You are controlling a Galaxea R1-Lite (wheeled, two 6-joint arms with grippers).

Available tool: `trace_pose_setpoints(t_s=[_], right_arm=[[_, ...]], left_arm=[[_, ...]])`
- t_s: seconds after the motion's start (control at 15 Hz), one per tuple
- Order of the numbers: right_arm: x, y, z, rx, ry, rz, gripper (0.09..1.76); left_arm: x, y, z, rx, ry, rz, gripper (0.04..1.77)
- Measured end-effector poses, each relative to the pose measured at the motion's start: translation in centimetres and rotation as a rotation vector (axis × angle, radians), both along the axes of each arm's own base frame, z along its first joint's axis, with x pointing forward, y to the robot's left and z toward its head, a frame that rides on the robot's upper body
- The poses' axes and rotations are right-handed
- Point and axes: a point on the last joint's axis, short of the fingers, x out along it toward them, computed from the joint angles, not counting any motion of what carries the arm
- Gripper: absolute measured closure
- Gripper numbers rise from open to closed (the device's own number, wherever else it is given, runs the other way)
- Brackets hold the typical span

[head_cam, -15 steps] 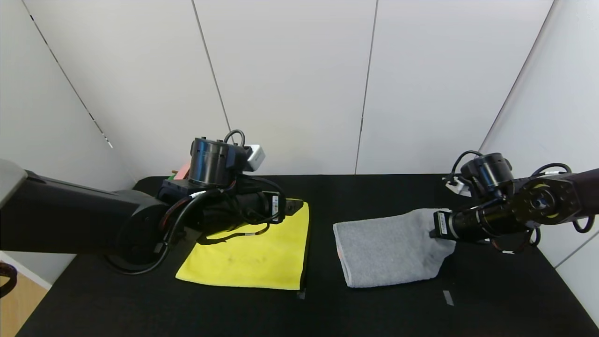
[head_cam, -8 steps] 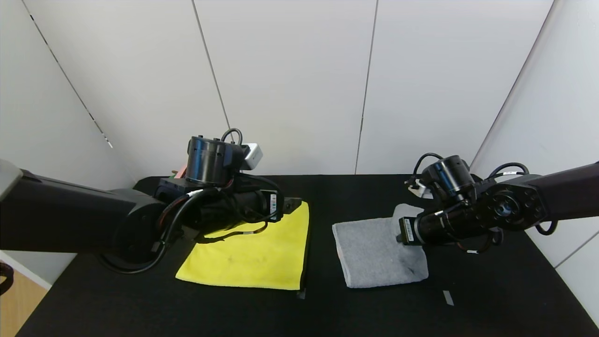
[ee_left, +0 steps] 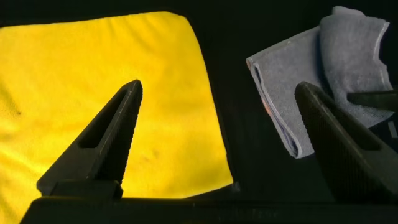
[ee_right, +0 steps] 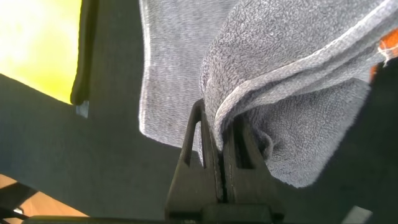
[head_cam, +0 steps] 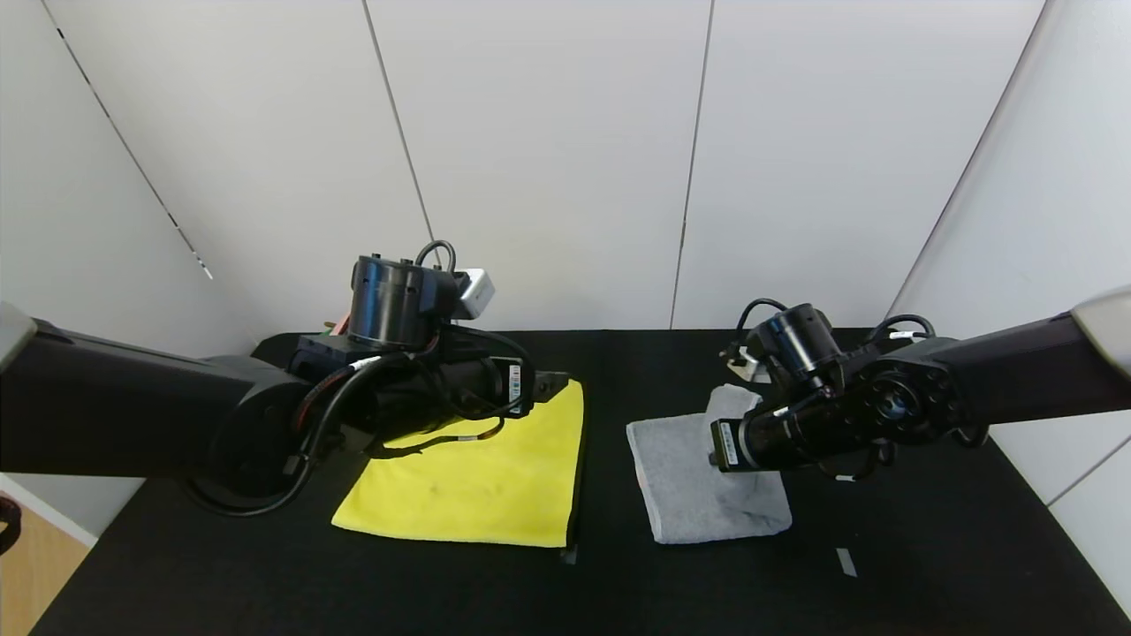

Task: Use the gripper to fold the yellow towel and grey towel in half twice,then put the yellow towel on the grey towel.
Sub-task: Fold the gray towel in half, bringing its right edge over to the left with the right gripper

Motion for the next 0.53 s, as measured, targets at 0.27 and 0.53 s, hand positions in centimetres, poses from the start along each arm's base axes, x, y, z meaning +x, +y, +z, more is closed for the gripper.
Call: trace_pose_setpoints(t_s=[0.27,0.53], right_arm=[[0.0,1.5,-1.0,-0.01,0.016,0.033,1.71],[-0.2,1.8,-1.6,-0.017,0.031,0.042,1.31]], left_arm=[[0.0,0.0,0.0,0.001,0.001,0.0,0.09],[0.0,0.0,0.0,0.001,0.001,0.0,0.09]])
